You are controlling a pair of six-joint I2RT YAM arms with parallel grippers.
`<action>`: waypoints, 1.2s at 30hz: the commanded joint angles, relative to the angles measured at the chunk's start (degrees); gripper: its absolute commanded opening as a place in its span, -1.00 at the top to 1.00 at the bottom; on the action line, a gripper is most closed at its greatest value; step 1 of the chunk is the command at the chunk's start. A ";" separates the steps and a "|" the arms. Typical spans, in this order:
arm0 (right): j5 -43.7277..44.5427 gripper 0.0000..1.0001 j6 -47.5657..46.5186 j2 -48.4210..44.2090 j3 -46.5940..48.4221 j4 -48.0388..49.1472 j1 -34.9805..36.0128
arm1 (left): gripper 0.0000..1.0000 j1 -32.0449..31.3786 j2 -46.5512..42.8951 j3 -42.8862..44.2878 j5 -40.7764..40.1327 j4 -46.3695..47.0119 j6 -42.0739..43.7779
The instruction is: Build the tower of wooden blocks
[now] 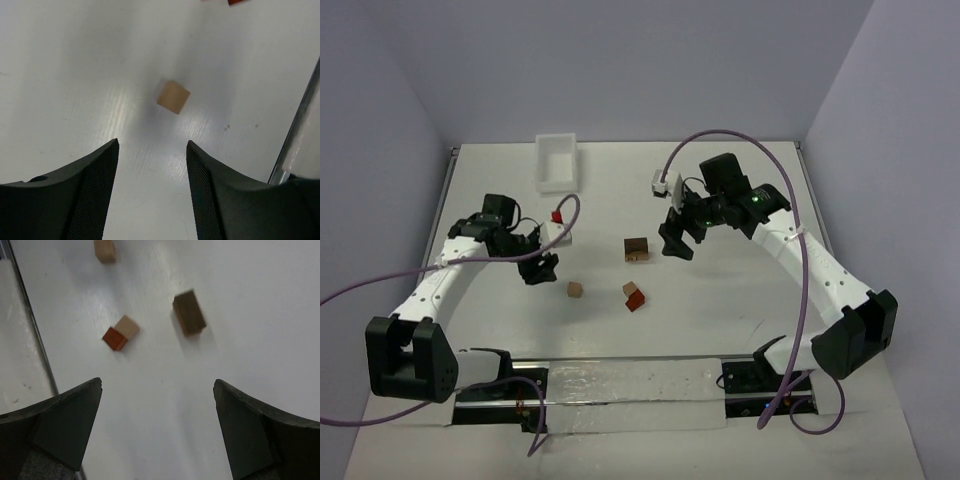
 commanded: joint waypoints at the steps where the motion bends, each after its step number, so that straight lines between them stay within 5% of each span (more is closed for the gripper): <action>1: -0.86 -0.99 5.12 -5.24 -7.20 6.08 -3.95 | -0.24 -5.36 -2.33 -3.95 -2.22 3.29 11.65; 8: -1.07 -0.99 6.16 -7.10 -10.47 6.59 -7.87 | -0.21 -11.53 3.36 -7.05 -3.82 12.36 10.76; 27: -1.81 -0.99 5.43 -5.24 -11.78 6.68 -8.26 | -0.23 -13.37 14.44 -6.28 -2.08 11.54 16.97; 36: -2.49 -0.99 6.29 -5.17 -12.14 7.92 -8.26 | 0.26 -13.55 15.13 -5.96 -3.81 16.58 10.25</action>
